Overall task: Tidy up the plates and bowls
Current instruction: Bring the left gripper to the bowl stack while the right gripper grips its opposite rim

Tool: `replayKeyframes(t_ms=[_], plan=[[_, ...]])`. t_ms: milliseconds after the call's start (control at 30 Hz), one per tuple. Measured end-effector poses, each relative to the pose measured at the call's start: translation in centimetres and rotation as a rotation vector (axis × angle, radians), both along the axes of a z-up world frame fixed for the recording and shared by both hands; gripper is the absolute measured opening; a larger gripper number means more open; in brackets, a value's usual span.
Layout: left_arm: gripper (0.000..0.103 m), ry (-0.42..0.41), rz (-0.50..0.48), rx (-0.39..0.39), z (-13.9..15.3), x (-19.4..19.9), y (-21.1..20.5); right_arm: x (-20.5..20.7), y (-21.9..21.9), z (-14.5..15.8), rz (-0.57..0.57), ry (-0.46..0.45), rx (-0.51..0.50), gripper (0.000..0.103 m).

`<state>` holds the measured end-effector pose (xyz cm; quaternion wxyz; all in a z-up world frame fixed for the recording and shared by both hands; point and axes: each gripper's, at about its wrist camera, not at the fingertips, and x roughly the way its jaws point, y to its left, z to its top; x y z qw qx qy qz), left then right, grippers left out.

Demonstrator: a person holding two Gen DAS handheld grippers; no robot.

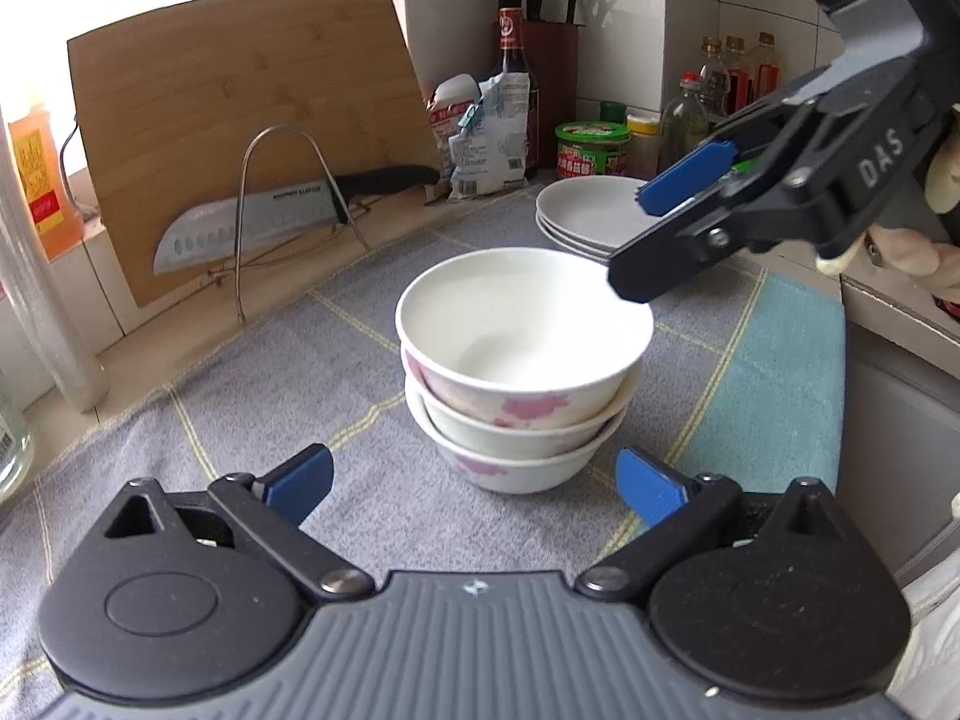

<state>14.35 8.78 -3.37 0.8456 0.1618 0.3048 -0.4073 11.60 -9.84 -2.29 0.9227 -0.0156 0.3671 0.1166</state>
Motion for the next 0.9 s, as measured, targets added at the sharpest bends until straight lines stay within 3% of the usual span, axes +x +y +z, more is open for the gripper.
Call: replayKeyframes(t_ms=[333,467,700,900], plan=[[0.100,0.075,-0.046,0.045,-3.1,0.9,-0.6,-1.1,0.4,-4.4,-0.072,0.119,-0.093,0.103],[0.100,0.088,-0.030,0.066,-3.9,0.9,-1.5,-0.1,0.6,-6.5,-0.045,0.157,-0.140,0.103],[0.100,0.129,0.079,0.092,-4.9,0.6,-2.8,1.3,0.4,-8.9,0.119,0.142,-0.222,0.103],[0.102,0.119,0.158,0.086,-5.1,0.0,-3.4,2.0,-1.0,-9.7,0.285,0.149,-0.219,0.103]])
